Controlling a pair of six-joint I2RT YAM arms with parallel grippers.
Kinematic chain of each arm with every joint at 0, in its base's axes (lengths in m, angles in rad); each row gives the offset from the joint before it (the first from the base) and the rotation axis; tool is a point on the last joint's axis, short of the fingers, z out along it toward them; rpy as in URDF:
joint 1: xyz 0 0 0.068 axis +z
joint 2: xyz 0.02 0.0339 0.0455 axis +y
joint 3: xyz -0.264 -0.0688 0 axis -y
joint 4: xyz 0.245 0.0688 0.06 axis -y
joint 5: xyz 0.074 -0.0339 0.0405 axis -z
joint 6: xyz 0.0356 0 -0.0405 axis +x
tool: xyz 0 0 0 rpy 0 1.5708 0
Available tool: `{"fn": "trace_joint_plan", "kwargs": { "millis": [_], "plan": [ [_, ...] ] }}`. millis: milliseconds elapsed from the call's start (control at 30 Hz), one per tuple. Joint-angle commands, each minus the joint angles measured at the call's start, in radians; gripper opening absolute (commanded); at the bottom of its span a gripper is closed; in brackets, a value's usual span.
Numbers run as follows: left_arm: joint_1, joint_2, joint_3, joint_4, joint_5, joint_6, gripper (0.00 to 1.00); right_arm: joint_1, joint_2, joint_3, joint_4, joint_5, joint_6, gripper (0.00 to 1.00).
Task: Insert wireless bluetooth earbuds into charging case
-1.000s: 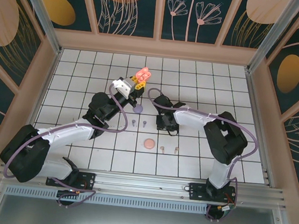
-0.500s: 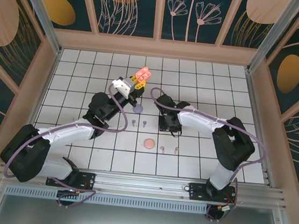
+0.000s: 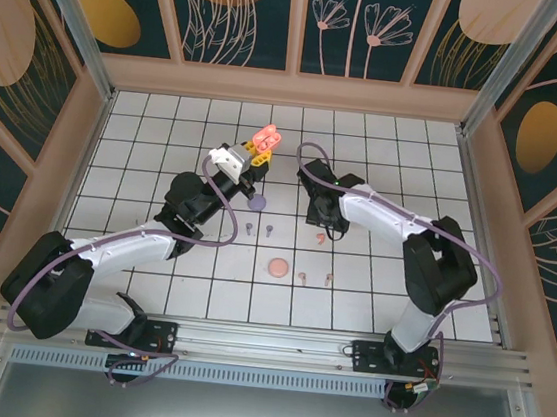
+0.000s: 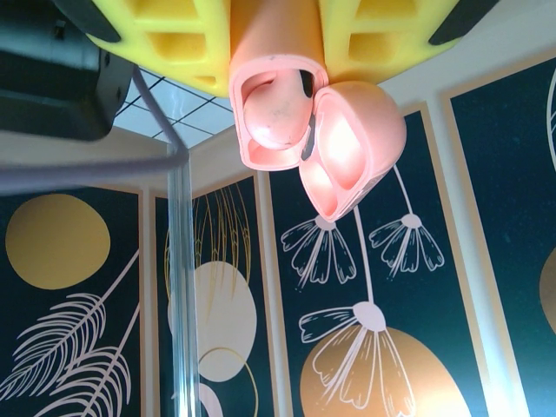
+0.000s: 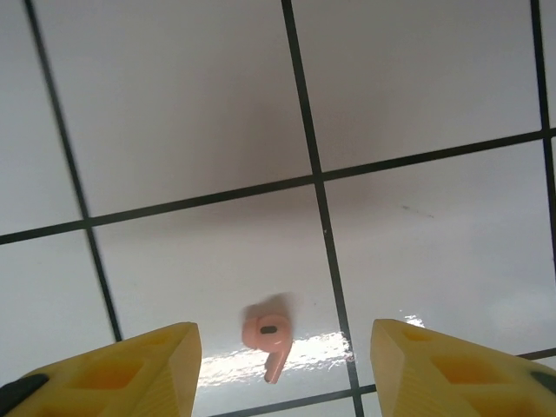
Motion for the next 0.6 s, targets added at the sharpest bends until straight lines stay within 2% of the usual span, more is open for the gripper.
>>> {"fn": "trace_joint_plan", "kwargs": {
  "millis": [0, 567],
  "plan": [
    [-0.007, 0.002, 0.004, 0.055, 0.009, -0.013, 0.00, 0.007, 0.043, -0.008, -0.019, 0.023, 0.032, 0.55],
    [-0.007, 0.006, -0.009, 0.067, 0.006, -0.016, 0.00, 0.035, 0.132, -0.025, 0.031, -0.025, 0.114, 0.47]
  ]
}}
